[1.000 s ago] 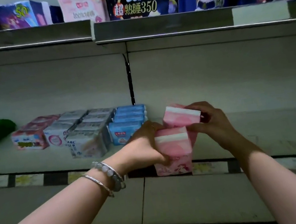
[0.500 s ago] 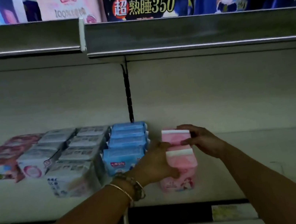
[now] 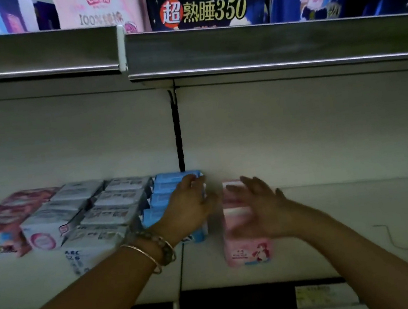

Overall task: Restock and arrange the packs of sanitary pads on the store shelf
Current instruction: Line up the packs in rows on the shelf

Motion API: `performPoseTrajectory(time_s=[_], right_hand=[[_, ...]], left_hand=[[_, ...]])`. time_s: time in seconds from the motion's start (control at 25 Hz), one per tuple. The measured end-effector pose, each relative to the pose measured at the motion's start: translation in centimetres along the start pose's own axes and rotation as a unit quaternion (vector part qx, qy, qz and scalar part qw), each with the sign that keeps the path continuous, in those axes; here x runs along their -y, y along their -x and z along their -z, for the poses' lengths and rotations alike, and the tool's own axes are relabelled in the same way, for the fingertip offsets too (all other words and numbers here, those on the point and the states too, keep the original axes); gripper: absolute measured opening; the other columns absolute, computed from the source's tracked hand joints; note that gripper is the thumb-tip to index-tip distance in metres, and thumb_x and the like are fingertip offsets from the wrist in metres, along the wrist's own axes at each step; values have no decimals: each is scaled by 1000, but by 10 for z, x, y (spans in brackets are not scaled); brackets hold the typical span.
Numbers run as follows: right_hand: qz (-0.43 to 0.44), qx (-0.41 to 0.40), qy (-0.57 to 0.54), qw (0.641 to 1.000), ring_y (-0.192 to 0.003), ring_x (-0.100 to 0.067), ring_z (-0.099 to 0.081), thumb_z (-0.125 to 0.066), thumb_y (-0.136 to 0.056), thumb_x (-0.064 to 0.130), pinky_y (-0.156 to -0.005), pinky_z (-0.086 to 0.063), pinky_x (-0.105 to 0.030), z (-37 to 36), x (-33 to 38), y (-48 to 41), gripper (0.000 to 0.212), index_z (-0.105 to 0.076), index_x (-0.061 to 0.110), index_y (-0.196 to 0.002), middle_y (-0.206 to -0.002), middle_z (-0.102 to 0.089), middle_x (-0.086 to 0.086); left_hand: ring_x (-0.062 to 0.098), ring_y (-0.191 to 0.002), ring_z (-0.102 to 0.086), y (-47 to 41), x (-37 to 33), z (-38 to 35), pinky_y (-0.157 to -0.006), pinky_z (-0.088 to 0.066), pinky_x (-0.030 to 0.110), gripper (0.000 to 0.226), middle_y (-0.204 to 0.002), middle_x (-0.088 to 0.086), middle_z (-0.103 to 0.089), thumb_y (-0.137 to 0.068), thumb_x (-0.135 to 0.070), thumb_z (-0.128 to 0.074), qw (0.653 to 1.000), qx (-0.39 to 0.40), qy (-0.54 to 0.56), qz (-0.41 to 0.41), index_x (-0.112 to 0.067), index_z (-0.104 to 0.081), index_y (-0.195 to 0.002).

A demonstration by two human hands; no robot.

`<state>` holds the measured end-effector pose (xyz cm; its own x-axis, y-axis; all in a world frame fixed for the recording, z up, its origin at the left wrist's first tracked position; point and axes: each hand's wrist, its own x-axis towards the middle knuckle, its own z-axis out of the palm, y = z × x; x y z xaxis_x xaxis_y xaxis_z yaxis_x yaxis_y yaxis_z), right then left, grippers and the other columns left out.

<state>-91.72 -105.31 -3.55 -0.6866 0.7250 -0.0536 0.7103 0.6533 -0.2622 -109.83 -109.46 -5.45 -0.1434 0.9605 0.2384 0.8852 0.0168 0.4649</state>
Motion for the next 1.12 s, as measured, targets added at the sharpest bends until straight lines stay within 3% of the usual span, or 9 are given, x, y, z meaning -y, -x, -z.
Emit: performPoseTrajectory(time_s=[0.08, 0.16, 0.24, 0.48, 0.88, 1.0, 1.12], right_hand=[[-10, 48, 97, 994, -142, -29, 21, -69, -71, 57, -110, 0, -62, -21, 8, 2, 112, 9, 34, -148, -155, 23, -3], [-7, 16, 118, 993, -144, -29, 14, -71, -72, 52, -113, -11, -55, -32, 2, -8, 113, 9, 31, -148, -157, 17, -6], [5, -18, 114, 993, -145, -28, 5, -72, -72, 49, -112, -23, -46, -32, -3, -19, 109, 3, 29, -149, -158, 8, -6], [4, -45, 120, 992, -144, -23, -6, -72, -71, 48, -102, -38, -43, -26, -8, -51, 106, -5, 27, -149, -157, -5, -1], [1, -45, 101, 994, -144, -22, -5, -74, -71, 46, -104, -34, -41, -24, -9, -86, 105, -7, 27, -149, -157, -6, 1], [-5, -40, 114, 993, -144, -22, -3, -73, -71, 47, -110, -26, -45, -25, -9, -89, 105, -6, 27, -149, -158, -4, 0], [-28, -27, 156, 987, -145, -24, 7, -69, -73, 53, -113, -3, -57, -26, -6, -90, 106, -1, 27, -150, -158, 4, -1]], left_hand=[[29, -142, -11, -1, 22, -6, -113, -12, 42, 69, -154, 11, -10, -92, -57, -15, 983, 46, -168, 58, -16, -13, -148], [35, -143, -1, 1, 37, -17, -111, -10, 57, 64, -156, 13, -2, -94, -50, -16, 957, 95, -270, 49, -18, -7, -149], [37, -142, -2, 2, 43, -25, -108, -14, 62, 59, -156, 12, -2, -96, -42, -24, 944, 98, -314, 7, -18, -10, -148], [35, -142, -8, -1, 44, -28, -107, -17, 62, 53, -155, 11, -8, -97, -39, -27, 942, 64, -329, -6, -18, -18, -144], [34, -142, -7, -1, 47, -32, -109, -12, 60, 56, -155, 11, -6, -97, -42, -26, 953, 53, -297, 7, -19, -13, -147], [33, -142, -5, -5, 50, -32, -110, -11, 60, 55, -156, 9, -6, -97, -38, -30, 953, 57, -296, 5, -20, -15, -146], [34, -142, -6, -8, 47, -30, -110, -10, 61, 56, -155, 10, -7, -96, -37, -34, 955, 53, -293, 2, -19, -16, -146]])
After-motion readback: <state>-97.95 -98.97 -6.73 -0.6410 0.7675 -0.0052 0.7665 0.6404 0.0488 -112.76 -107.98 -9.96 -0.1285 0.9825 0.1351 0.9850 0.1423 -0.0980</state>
